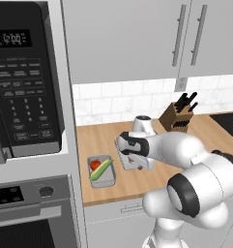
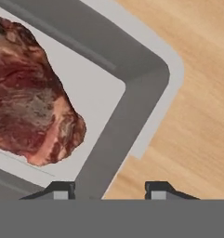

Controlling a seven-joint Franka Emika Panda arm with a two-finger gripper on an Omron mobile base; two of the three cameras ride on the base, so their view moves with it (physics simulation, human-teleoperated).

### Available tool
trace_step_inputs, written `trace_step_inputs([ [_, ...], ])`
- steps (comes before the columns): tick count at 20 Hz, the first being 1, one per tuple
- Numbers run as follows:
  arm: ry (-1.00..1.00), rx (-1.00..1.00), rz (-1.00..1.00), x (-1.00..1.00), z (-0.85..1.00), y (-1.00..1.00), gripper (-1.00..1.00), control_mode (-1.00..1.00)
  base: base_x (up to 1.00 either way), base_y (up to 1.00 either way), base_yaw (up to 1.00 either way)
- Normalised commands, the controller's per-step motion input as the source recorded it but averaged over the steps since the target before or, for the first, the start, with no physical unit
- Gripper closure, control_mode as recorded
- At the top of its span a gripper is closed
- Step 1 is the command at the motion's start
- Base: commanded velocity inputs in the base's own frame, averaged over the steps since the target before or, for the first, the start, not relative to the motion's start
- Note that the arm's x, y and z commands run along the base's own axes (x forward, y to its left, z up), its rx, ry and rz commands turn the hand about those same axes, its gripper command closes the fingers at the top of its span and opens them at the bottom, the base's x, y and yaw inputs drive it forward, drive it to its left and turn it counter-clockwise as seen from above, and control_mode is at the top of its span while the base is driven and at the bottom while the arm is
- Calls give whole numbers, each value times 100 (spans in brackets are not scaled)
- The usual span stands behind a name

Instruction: Take the meat container that has the steak and place it on the second highest rack of the freezer. Then take the vegetable container that has the corn and tomato and place it on the highest rack of the freezer.

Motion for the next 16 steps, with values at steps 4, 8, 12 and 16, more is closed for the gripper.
trace_step_inputs([
  [4,1,4,-2,0,-10,0,100,-100,0,0,0],
  [8,4,1,-1,0,-10,0,100,-100,0,0,0],
  [12,0,2,0,1,-1,0,100,-100,0,0,0],
  [16,-14,7,0,-26,57,0,100,-100,0,0,0],
])
